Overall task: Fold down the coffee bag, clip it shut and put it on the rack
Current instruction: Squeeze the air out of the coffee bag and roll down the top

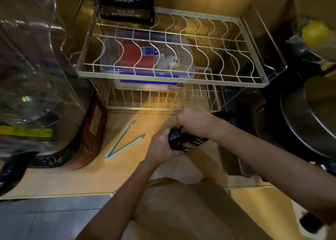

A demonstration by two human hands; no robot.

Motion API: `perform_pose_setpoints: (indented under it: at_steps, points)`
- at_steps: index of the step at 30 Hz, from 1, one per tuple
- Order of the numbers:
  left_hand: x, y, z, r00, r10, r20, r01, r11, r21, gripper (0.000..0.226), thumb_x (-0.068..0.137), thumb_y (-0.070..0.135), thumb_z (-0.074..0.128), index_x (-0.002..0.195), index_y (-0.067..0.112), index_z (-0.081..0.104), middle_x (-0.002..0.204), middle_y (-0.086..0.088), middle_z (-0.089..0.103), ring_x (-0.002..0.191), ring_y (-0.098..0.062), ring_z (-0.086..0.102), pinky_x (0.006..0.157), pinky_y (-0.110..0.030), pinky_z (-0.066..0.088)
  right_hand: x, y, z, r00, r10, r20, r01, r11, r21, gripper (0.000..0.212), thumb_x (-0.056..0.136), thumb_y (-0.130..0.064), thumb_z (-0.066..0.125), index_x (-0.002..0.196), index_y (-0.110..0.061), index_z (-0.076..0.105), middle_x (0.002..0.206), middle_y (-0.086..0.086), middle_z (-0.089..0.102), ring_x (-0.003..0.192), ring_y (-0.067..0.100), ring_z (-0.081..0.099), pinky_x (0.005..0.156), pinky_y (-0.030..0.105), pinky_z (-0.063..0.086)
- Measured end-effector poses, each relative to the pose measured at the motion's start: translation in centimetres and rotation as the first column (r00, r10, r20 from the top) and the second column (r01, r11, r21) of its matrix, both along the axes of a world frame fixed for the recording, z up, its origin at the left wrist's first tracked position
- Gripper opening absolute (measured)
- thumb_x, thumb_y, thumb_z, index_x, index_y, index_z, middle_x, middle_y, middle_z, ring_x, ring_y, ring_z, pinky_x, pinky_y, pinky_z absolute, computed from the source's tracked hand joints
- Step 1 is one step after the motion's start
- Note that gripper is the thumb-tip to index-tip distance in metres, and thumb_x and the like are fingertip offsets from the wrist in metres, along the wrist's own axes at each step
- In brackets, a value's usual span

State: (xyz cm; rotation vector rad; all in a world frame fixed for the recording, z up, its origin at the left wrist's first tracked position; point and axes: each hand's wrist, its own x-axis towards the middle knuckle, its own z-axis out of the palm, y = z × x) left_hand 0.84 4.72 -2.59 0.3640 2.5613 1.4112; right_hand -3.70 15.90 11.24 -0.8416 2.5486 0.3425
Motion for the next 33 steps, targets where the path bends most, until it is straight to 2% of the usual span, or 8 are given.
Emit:
perform_pose_setpoints:
  at_steps: [3,7,14,23,26,28,31,33]
  points:
    - [-0.1,-0.1,-0.1,1.0,0.009,-0.008,-0.009,1.0,0.003,0.08,0.048,0.027,0.086,0.117,0.01,0.05,0.11,-0.012,0.064,0.103,-0.025,0.058,0.089,-0.035,0.046,-0.5,1.0,-0.7,0.995,-0.091,0.04,0.096,0.983,-0.16,0.016,0.086,-0.013,0.054,0.093,-0.011,0.069,0.092,0.009,0.068,0.088,0.026,0.062,0.077,0.038,0.052]
    - [0.1,-0.2,-0.3,1.0,0.013,-0.024,-0.014,0.999,-0.033,0.075,0.048,0.03,0.085,0.112,0.01,0.051,0.104,-0.011,0.062,0.101,-0.028,0.055,0.089,-0.046,0.044,-0.6,1.3,-0.5,0.966,-0.233,0.114,0.256,0.927,-0.275,0.013,0.083,-0.016,0.062,0.091,-0.011,0.071,0.094,0.008,0.07,0.09,0.021,0.06,0.08,0.034,0.049]
    - [-0.3,-0.2,-0.5,1.0,0.013,0.012,-0.013,1.0,-0.011,0.076,0.048,0.037,0.08,0.114,0.013,0.05,0.107,-0.009,0.062,0.104,-0.027,0.055,0.09,-0.051,0.044,-1.1,0.7,-0.4,0.95,-0.294,0.106,0.31,0.926,-0.215,0.015,0.082,-0.017,0.064,0.095,-0.013,0.07,0.103,0.008,0.067,0.097,0.024,0.059,0.077,0.033,0.047]
    - [-0.6,-0.2,-0.1,0.999,-0.009,0.052,0.009,1.0,-0.007,0.075,0.051,0.032,0.084,0.115,0.014,0.049,0.11,-0.008,0.061,0.108,-0.025,0.053,0.095,-0.049,0.042,-0.6,1.5,0.0,0.989,-0.137,0.055,0.146,0.966,-0.215,0.024,0.085,-0.008,0.057,0.107,-0.013,0.063,0.108,0.011,0.066,0.1,0.026,0.061,0.086,0.042,0.051]
    - [-0.5,0.3,-0.1,0.998,-0.005,0.069,0.006,1.0,-0.016,0.074,0.051,0.035,0.082,0.113,0.014,0.048,0.112,-0.009,0.061,0.109,-0.025,0.053,0.096,-0.05,0.041,1.5,1.8,0.3,0.998,-0.014,-0.066,-0.008,0.949,-0.317,0.02,0.083,-0.015,0.057,0.1,-0.016,0.067,0.096,0.005,0.071,0.093,0.024,0.062,0.075,0.041,0.054]
    - [-0.5,0.5,0.1,0.998,0.006,0.067,-0.004,1.0,-0.022,0.07,0.05,0.041,0.077,0.108,0.014,0.05,0.107,-0.008,0.063,0.103,-0.026,0.055,0.093,-0.049,0.043,3.2,2.1,-0.1,0.993,0.095,-0.072,-0.109,0.965,-0.239,0.018,0.077,-0.023,0.063,0.09,-0.014,0.07,0.086,0.003,0.072,0.084,0.022,0.063,0.069,0.036,0.054]
    - [-0.4,0.7,0.1,0.999,-0.006,0.053,0.006,1.0,-0.011,0.069,0.05,0.042,0.073,0.108,0.013,0.051,0.105,-0.008,0.063,0.101,-0.025,0.055,0.092,-0.048,0.043,4.8,2.7,-1.9,0.973,0.204,-0.108,-0.196,0.978,0.076,0.018,0.061,-0.02,0.075,0.079,-0.018,0.071,0.08,-0.002,0.072,0.076,0.018,0.065,0.06,0.029,0.054]
    - [-0.5,0.8,0.1,0.999,-0.008,0.034,0.009,1.0,-0.018,0.069,0.05,0.037,0.076,0.109,0.012,0.051,0.106,-0.009,0.063,0.101,-0.026,0.055,0.092,-0.048,0.043,4.7,3.3,-2.7,0.965,0.228,-0.129,-0.213,0.97,0.118,0.018,0.054,-0.018,0.079,0.07,-0.021,0.072,0.074,-0.004,0.071,0.07,0.015,0.064,0.054,0.025,0.051]
